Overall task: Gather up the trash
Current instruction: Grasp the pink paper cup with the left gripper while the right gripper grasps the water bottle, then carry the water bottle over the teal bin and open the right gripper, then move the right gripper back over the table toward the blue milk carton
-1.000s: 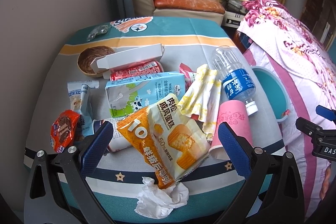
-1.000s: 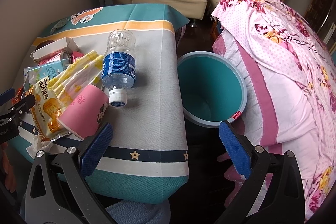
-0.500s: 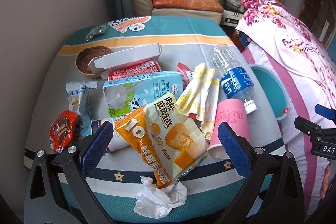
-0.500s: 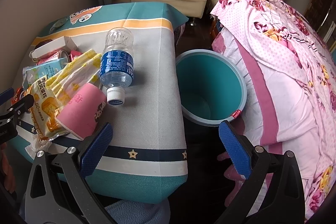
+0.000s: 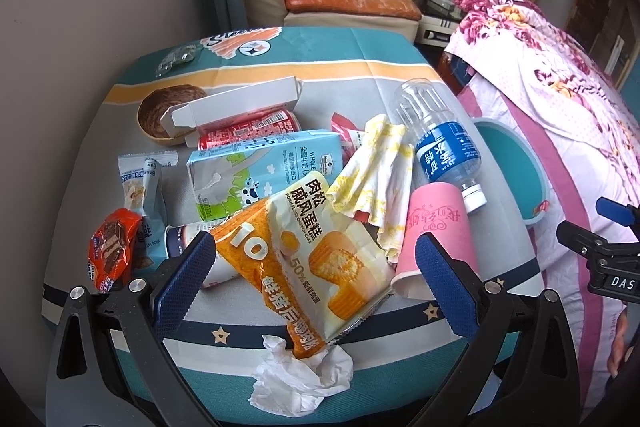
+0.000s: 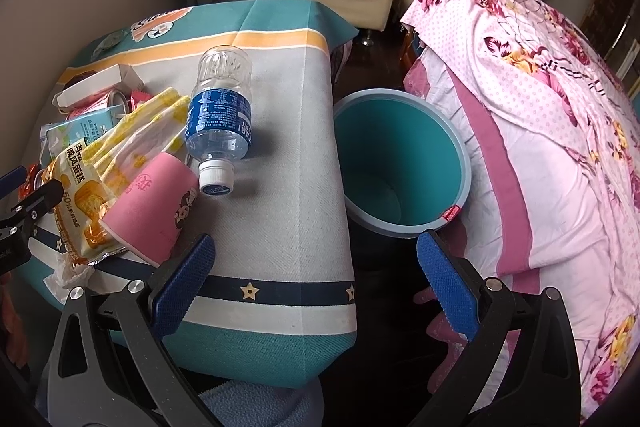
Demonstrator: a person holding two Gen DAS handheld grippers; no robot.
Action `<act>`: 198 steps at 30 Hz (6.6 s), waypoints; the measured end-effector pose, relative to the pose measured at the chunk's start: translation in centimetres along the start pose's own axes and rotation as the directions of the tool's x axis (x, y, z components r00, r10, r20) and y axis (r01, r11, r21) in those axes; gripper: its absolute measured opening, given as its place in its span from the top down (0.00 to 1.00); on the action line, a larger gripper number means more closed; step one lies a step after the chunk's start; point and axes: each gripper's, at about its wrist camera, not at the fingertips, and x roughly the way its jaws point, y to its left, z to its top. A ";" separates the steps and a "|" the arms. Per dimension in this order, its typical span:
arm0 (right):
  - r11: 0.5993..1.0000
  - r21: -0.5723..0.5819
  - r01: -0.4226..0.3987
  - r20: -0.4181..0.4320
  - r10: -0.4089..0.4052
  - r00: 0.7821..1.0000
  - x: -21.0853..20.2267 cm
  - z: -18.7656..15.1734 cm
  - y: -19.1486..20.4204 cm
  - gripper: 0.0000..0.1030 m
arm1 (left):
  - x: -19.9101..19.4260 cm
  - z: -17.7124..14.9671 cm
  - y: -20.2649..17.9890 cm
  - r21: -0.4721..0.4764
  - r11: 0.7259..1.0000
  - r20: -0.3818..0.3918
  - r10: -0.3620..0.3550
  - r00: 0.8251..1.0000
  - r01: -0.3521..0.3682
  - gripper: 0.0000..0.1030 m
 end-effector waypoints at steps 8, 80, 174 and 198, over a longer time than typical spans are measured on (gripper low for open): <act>1.000 -0.001 -0.011 -0.014 0.011 1.000 0.6 -0.3 -0.6 0.06 | 0.5 0.4 -0.4 0.020 0.999 -0.034 -0.045 0.998 0.045 0.03; 0.884 0.135 -0.448 -0.219 0.468 0.856 13.9 13.8 -0.1 0.40 | 6.0 12.9 -0.5 0.032 0.976 -0.110 -0.209 0.972 0.213 0.42; 0.918 -0.311 -0.246 -0.242 0.174 0.955 4.8 12.1 12.2 0.25 | 3.5 5.5 11.2 0.056 0.984 -0.127 -0.159 0.979 0.168 0.10; 0.571 -0.703 -0.424 -0.459 0.092 0.884 10.8 12.3 28.4 0.29 | 5.9 3.3 20.3 -0.045 0.989 -0.156 -0.148 0.977 0.143 0.10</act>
